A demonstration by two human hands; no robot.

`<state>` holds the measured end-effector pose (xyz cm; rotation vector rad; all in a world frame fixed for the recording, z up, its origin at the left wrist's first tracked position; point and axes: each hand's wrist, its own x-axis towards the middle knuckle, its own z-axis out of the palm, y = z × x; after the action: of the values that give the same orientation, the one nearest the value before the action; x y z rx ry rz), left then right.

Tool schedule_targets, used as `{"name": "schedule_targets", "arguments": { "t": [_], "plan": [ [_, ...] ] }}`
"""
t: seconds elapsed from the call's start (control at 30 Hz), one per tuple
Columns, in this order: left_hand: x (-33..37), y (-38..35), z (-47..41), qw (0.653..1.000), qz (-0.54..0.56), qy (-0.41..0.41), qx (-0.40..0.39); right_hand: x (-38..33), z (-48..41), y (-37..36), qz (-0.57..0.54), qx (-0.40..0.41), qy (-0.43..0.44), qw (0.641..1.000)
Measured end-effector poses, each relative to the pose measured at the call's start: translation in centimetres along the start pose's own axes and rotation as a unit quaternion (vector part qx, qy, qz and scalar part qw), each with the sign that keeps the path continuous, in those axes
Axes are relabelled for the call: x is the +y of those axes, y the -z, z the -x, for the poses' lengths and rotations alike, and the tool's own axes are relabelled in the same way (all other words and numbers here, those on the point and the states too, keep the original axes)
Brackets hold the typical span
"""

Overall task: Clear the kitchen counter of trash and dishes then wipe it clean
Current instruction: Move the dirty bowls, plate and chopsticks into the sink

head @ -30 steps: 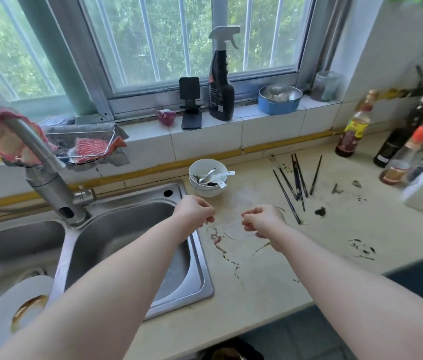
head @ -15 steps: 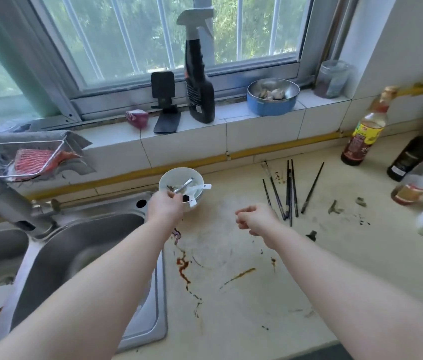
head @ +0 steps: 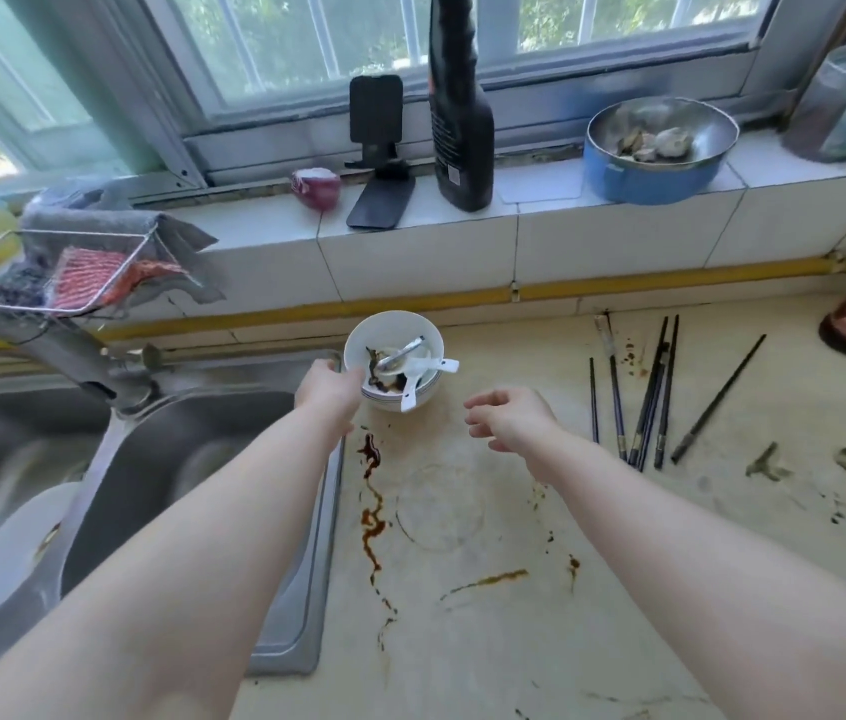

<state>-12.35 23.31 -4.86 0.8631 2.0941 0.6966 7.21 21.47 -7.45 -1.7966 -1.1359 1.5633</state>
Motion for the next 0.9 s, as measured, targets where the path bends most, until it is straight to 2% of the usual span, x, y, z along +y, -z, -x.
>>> {"name": "schedule_targets", "arguments": {
  "t": [0.17,0.3,0.43,0.53,0.67,0.77,0.9],
  "plan": [
    [0.8,-1.2,-0.8,0.995,0.072,0.058,-0.045,-0.1,-1.0,0.8,0.005,-0.004,0.001,1.000],
    [1.0,-2.0,-1.5,0.993,0.080,0.082,-0.037,0.4,-1.3,1.5,0.013,0.000,0.002,1.000],
    [0.9,-2.7,-2.0,0.991,0.082,0.092,-0.047,1.5,-1.5,2.9,0.028,0.038,0.001,0.999],
    [1.1,-3.4,-2.0,0.991,0.088,0.093,-0.023,2.1,-1.8,4.3,0.078,0.108,0.015,0.991],
    [1.2,-5.1,-1.2,0.993,0.073,0.088,-0.013,2.9,-2.2,6.8,0.155,0.238,0.007,0.959],
    [1.1,-6.9,-0.6,0.994,0.072,0.074,-0.034,3.8,-2.3,9.1,0.202,0.317,-0.020,0.926],
    [1.5,-8.3,-0.1,0.995,0.069,0.057,-0.053,5.0,-2.4,12.1,0.229,0.369,-0.087,0.896]
  ]
}}
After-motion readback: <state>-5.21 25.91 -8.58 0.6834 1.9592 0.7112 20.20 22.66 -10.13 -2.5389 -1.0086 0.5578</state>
